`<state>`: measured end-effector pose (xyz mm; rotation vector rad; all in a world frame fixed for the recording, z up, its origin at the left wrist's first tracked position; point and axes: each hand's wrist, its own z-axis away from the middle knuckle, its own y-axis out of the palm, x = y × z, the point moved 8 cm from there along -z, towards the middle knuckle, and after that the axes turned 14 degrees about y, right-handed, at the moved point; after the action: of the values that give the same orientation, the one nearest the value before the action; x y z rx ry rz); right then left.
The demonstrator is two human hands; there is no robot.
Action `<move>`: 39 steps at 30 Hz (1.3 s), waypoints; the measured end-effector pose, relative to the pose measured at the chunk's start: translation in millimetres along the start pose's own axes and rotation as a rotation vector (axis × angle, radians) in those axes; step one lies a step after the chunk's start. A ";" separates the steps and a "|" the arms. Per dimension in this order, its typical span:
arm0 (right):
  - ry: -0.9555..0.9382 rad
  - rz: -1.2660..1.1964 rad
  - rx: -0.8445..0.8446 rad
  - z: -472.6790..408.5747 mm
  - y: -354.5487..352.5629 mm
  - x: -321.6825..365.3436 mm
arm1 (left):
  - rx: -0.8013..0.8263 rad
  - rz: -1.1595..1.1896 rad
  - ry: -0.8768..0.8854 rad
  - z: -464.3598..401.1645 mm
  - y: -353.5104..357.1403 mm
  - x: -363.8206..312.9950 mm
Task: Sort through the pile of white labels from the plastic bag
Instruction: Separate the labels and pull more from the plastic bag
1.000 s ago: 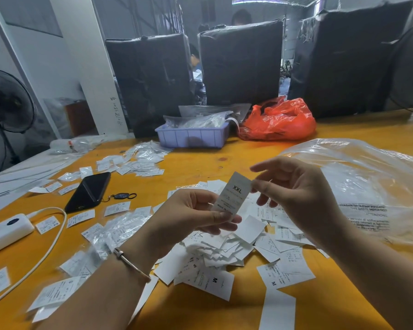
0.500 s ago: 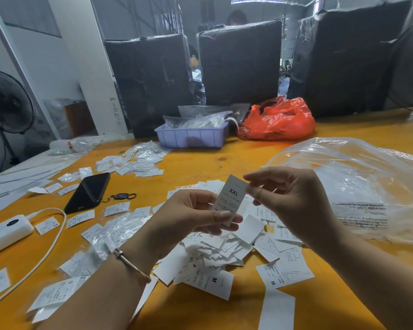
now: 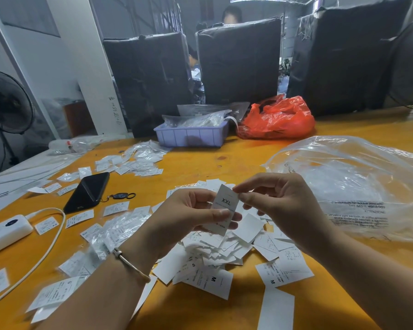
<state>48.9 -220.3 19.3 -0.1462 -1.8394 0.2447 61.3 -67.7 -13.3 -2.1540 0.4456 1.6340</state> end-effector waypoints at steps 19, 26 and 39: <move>0.138 -0.053 0.149 -2.0 10.3 -12.3 | 0.006 0.019 -0.002 -0.1 -0.5 0.0; 0.148 -0.061 0.108 -4.4 4.8 -15.0 | -0.001 -0.010 -0.006 -0.4 -2.9 1.3; 0.108 0.000 0.124 -6.1 10.2 -18.2 | -0.149 -0.313 -0.004 2.1 -36.4 -13.4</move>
<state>59.6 -214.0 1.4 -0.0719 -1.7117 0.3436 73.4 -34.9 3.6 -2.1922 -0.0186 1.5340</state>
